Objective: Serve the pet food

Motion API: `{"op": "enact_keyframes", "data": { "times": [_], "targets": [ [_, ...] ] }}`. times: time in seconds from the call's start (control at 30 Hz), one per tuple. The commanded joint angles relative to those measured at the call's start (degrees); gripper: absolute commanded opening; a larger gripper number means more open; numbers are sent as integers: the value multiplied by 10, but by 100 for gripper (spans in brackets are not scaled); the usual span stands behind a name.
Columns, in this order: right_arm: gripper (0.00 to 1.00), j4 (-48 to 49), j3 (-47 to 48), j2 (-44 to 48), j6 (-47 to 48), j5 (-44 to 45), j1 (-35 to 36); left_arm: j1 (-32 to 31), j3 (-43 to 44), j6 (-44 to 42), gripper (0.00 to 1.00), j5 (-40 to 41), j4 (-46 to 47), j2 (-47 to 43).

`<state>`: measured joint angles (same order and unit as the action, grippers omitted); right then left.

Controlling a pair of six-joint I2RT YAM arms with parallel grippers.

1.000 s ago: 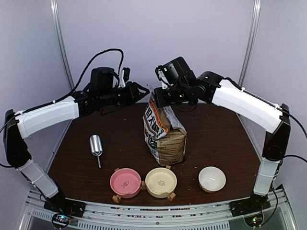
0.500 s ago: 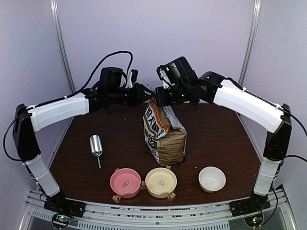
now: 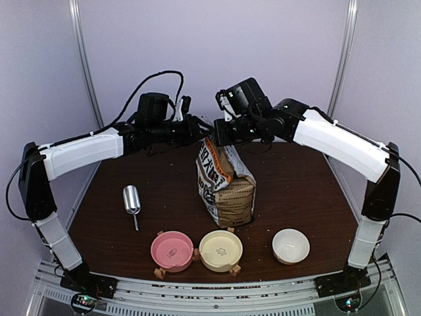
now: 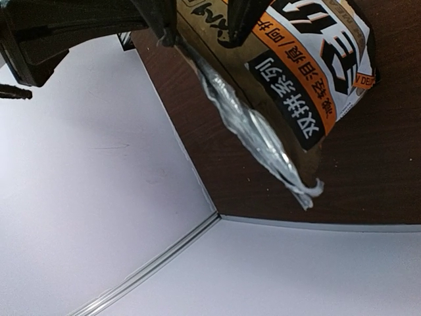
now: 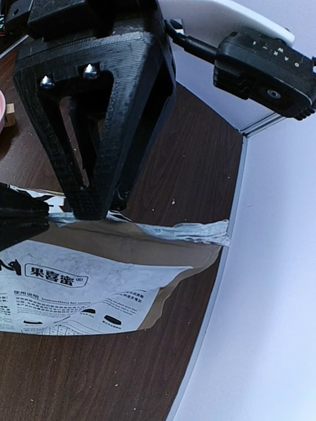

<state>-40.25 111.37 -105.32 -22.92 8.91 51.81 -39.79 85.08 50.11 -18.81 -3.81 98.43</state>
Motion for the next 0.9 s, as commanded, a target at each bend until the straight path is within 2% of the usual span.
{"op": "enact_keyframes", "data": {
  "times": [0.0,0.13,0.27,0.53,0.77,0.87],
  "targets": [
    [0,8,-8,20,-5,-2,-6,1,13,4,29,-15,33,14],
    [0,10,-9,20,-6,-1,-6,0,14,6,29,-20,36,20],
    [0,10,-9,20,-6,5,-7,-2,11,7,21,-20,39,23],
    [0,6,-8,22,-4,5,-8,-6,17,15,14,-33,53,41],
    [0,-1,-6,25,10,7,-9,-7,26,17,12,-41,58,51],
    [0,-7,-8,28,14,13,-9,-7,30,23,4,-52,69,61]
  ]
}}
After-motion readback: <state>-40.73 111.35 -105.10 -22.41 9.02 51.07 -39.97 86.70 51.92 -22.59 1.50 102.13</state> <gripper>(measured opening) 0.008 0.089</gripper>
